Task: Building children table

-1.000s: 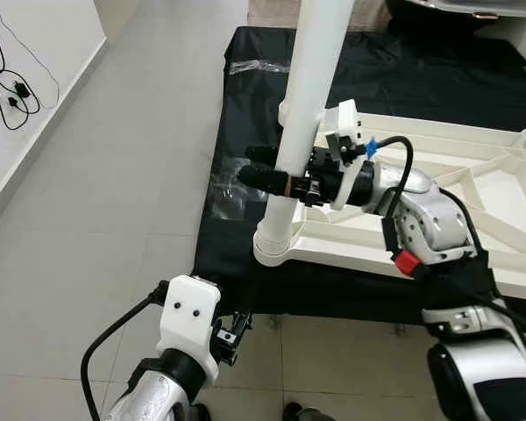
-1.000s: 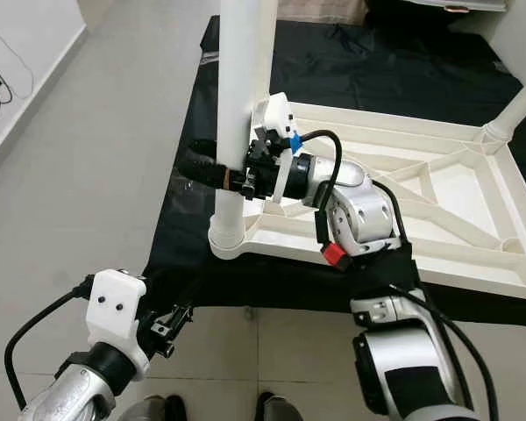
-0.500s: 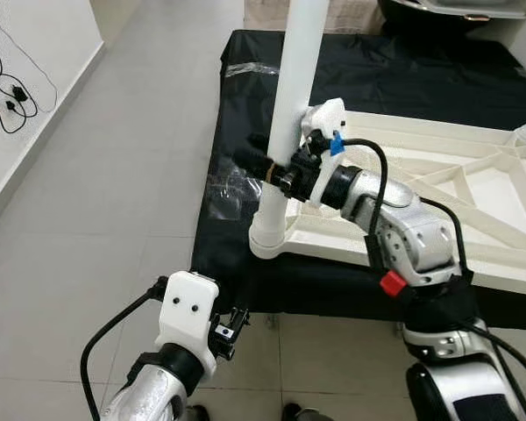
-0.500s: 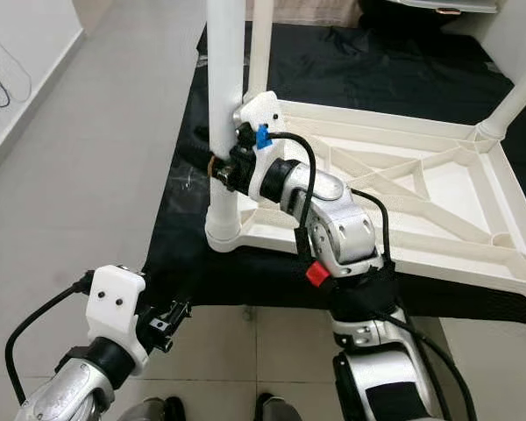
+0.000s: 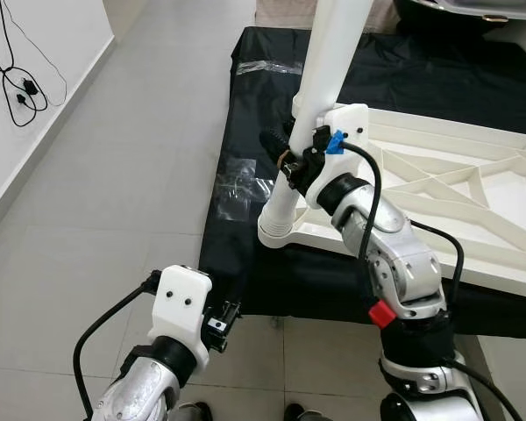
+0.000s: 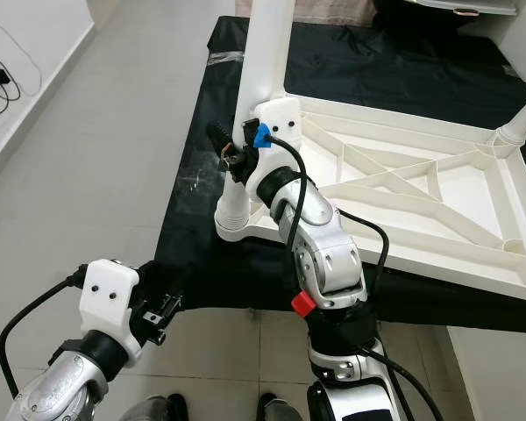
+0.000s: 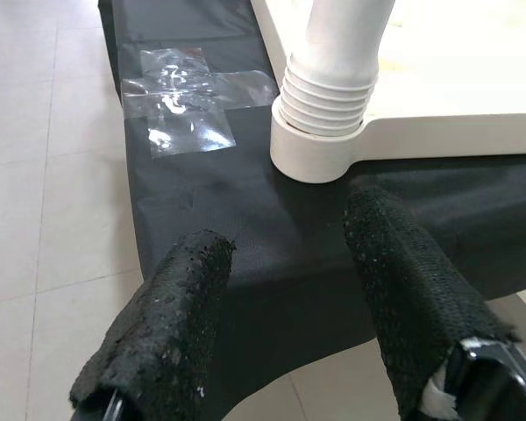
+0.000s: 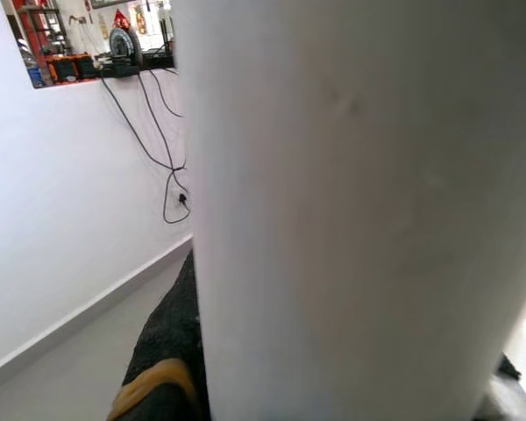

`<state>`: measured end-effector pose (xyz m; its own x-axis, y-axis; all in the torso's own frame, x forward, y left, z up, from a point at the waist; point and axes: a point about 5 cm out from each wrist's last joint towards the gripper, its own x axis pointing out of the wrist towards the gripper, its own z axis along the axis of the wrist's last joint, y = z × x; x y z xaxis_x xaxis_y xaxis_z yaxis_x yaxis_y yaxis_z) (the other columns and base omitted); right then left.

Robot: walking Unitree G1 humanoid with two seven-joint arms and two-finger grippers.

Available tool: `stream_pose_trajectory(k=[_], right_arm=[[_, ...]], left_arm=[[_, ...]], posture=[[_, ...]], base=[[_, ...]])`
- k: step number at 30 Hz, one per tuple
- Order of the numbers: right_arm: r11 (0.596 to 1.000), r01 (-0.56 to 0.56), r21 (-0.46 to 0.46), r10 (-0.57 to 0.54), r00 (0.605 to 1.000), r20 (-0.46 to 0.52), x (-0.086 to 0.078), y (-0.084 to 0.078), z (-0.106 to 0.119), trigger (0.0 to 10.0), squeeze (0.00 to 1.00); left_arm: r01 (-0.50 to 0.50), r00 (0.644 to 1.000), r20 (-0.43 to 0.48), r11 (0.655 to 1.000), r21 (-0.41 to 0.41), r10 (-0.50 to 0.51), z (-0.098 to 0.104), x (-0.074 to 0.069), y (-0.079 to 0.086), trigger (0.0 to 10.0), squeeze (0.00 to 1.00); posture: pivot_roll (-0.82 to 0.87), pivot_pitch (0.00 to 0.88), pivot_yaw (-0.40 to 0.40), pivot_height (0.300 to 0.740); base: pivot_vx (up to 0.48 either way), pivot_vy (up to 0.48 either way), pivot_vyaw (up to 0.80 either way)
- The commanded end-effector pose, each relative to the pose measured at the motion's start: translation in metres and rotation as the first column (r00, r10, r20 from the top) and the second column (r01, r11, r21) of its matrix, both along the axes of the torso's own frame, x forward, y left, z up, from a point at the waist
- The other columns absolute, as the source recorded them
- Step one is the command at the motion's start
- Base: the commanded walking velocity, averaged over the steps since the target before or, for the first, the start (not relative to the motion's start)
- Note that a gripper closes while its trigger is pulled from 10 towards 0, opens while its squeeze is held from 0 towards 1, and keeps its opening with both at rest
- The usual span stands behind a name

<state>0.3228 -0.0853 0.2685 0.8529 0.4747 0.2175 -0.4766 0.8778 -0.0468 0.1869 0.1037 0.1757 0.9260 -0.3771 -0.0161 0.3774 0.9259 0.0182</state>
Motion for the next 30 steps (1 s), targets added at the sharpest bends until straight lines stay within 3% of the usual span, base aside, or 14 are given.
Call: stream_pose_trajectory(k=[1, 5, 8, 10, 11, 13, 20, 23, 26, 28, 30], right_arm=[[0.987, 0.133, -0.089, -0.144, 0.981, -0.133, 0.0056, -0.0096, -0.0342, 10.0, 0.00], [0.980, 0.170, -0.103, -0.183, 0.974, -0.132, 0.0035, -0.0069, -0.0340, 10.0, 0.00], [0.958, 0.262, -0.112, -0.276, 0.951, -0.136, 0.0031, -0.0081, -0.0346, 10.0, 0.00], [0.924, 0.366, -0.114, -0.380, 0.914, -0.143, 0.0036, -0.0094, -0.0352, 10.0, 0.00], [0.924, 0.366, -0.114, -0.380, 0.914, -0.143, 0.0036, -0.0094, -0.0352, 10.0, 0.00], [0.893, 0.433, -0.125, -0.450, 0.877, -0.171, 0.0043, -0.0084, -0.0378, 10.0, 0.00], [0.863, 0.486, -0.139, -0.505, 0.838, -0.208, 0.0054, -0.0059, -0.0415, 10.0, 0.00], [0.790, 0.606, -0.099, -0.610, 0.757, -0.235, 0.0025, -0.0023, -0.0391, 10.0, 0.00], [0.765, 0.638, -0.088, -0.637, 0.731, -0.246, 0.0011, -0.0018, -0.0384, 10.0, 0.00], [0.725, 0.687, -0.058, -0.674, 0.689, -0.268, -0.0009, -0.0005, -0.0355, 10.0, 0.00], [0.725, 0.687, -0.058, -0.674, 0.689, -0.268, -0.0009, -0.0005, -0.0355, 10.0, 0.00]], left_arm=[[-0.002, 1.000, -0.018, 1.000, 0.009, 0.003, -0.0041, 0.0005, 0.0024, 10.0, 0.00], [-0.006, 1.000, -0.017, 1.000, 0.011, 0.006, -0.0040, 0.0012, 0.0033, 10.0, 0.00], [-0.006, 1.000, -0.015, 1.000, 0.011, 0.006, -0.0038, 0.0018, 0.0033, 10.0, 0.00], [-0.005, 1.000, -0.013, 1.000, 0.010, 0.005, -0.0036, 0.0025, 0.0030, 10.0, 0.00], [-0.005, 1.000, -0.013, 1.000, 0.010, 0.005, -0.0036, 0.0025, 0.0030, 10.0, 0.00], [-0.005, 1.000, -0.012, 1.000, 0.010, 0.005, -0.0035, 0.0031, 0.0027, 10.0, 0.00], [-0.006, 1.000, -0.009, 1.000, 0.011, 0.006, -0.0032, 0.0038, 0.0029, 10.0, 0.00], [-0.010, 1.000, -0.006, 1.000, 0.016, 0.010, -0.0031, 0.0049, 0.0044, 10.0, 0.00], [-0.011, 1.000, -0.006, 1.000, 0.017, 0.011, -0.0033, 0.0053, 0.0045, 10.0, 0.00], [-0.012, 1.000, -0.005, 1.000, 0.017, 0.012, -0.0036, 0.0058, 0.0050, 10.0, 0.00], [-0.012, 1.000, -0.005, 1.000, 0.017, 0.012, -0.0036, 0.0058, 0.0050, 10.0, 0.00]], posture=[[0.09, 0.262, -0.043, 0.740], [0.09, 0.263, -0.045, 0.740], [0.09, 0.263, -0.045, 0.740], [0.09, 0.262, -0.043, 0.740], [0.09, 0.262, -0.043, 0.740], [0.09, 0.262, -0.045, 0.740], [0.10, 0.261, -0.046, 0.740], [0.10, 0.260, -0.046, 0.740], [0.10, 0.259, -0.049, 0.740], [0.10, 0.253, -0.050, 0.740], [0.10, 0.253, -0.050, 0.740]], base=[[0.000, 0.000, 0.00], [0.000, 0.000, 0.00], [0.000, 0.000, 0.00], [0.000, 0.000, 0.00], [0.000, 0.000, 0.00], [0.000, 0.000, 0.00], [0.000, 0.000, 0.00], [0.000, 0.000, 0.00], [0.000, 0.000, 0.00], [0.000, 0.000, 0.00], [0.000, 0.000, 0.00]])
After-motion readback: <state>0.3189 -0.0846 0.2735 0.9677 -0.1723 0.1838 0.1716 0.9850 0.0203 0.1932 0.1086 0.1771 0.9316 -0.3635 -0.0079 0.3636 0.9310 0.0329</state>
